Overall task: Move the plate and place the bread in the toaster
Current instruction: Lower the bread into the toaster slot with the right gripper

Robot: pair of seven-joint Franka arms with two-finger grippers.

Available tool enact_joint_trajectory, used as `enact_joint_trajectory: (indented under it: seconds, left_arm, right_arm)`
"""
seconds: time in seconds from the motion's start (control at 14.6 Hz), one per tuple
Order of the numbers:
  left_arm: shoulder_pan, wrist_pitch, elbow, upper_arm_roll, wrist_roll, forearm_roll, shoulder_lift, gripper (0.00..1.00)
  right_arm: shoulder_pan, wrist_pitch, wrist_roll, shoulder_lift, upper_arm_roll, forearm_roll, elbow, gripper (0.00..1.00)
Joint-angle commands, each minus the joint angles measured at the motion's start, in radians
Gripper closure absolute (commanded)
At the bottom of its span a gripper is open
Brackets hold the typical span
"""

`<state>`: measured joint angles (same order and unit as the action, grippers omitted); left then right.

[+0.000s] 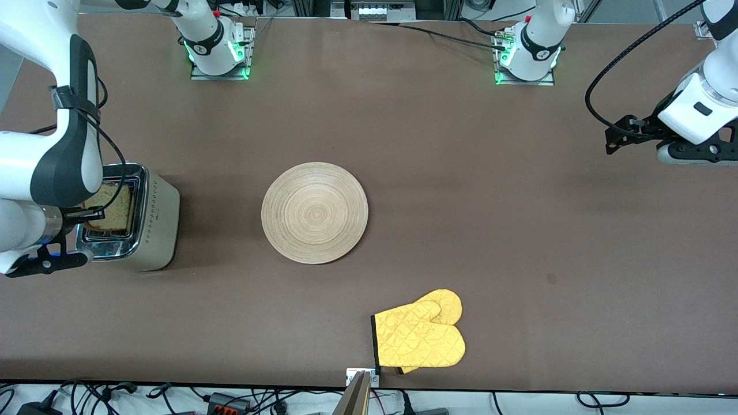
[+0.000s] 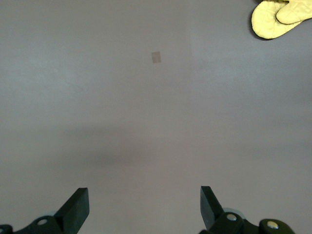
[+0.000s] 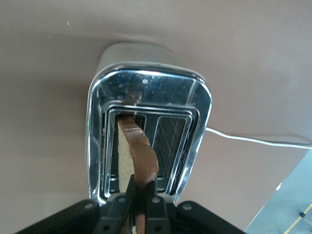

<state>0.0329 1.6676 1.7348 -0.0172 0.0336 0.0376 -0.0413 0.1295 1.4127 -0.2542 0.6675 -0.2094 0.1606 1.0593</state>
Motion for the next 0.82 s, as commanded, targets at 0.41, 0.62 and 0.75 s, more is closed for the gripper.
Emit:
enact_joint_trajectory:
  seconds: [0.41, 0.62, 0.75]
  left_arm:
    - [-0.004, -0.016, -0.011, -0.003, 0.005, -0.008, 0.0, 0.0]
    - [-0.004, -0.016, -0.011, -0.003, 0.005, -0.008, 0.0, 0.0]
    - [-0.005, -0.016, -0.011, -0.003, 0.005, -0.008, 0.0, 0.0]
  right_arm:
    - [-0.004, 0.003, -0.008, 0.027, 0.008, -0.015, -0.021, 0.0]
    - [-0.011, 0.002, -0.011, 0.017, 0.007, -0.09, -0.024, 0.0]
    - [-0.011, -0.003, -0.013, -0.002, 0.005, -0.15, -0.03, 0.0]
